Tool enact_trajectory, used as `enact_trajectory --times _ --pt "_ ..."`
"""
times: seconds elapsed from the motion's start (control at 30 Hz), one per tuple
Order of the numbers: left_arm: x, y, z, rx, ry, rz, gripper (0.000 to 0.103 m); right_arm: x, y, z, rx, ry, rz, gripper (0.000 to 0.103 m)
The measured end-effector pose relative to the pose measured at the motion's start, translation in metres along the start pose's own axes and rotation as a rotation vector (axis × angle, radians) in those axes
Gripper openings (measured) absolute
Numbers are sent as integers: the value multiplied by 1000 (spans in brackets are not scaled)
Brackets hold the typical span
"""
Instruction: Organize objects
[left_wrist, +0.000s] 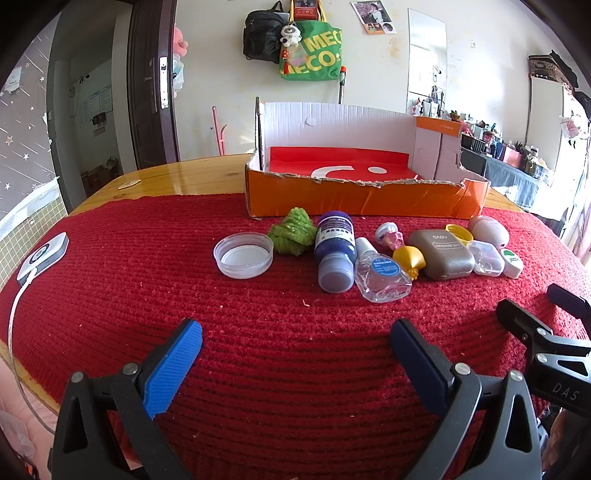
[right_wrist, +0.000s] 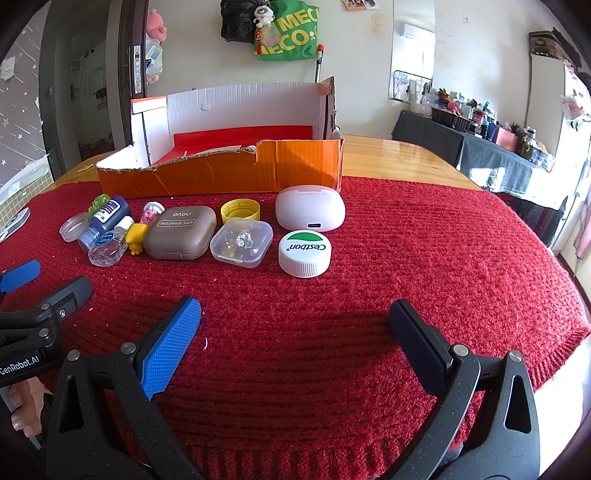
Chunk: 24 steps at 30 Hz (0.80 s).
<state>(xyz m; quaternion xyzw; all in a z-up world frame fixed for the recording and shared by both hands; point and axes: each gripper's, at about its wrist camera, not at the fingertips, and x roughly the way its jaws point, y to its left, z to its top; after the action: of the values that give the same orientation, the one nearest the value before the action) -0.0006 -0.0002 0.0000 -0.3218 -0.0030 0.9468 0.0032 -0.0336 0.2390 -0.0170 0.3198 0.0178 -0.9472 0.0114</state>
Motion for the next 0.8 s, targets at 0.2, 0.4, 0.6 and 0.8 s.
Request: enact_trajectory --times 0.2,0.4,0.6,0.8 --pt "0 0 0 0 0 0 103 0 0 0 0 1 0 103" --pt "0 0 0 0 0 0 103 -1 -1 -1 0 1 -1 103" --pt "0 0 0 0 -1 0 103 -1 -1 -1 1 1 -1 103" --pt "0 0 0 0 -2 0 103 -2 -1 -1 0 1 -1 103"
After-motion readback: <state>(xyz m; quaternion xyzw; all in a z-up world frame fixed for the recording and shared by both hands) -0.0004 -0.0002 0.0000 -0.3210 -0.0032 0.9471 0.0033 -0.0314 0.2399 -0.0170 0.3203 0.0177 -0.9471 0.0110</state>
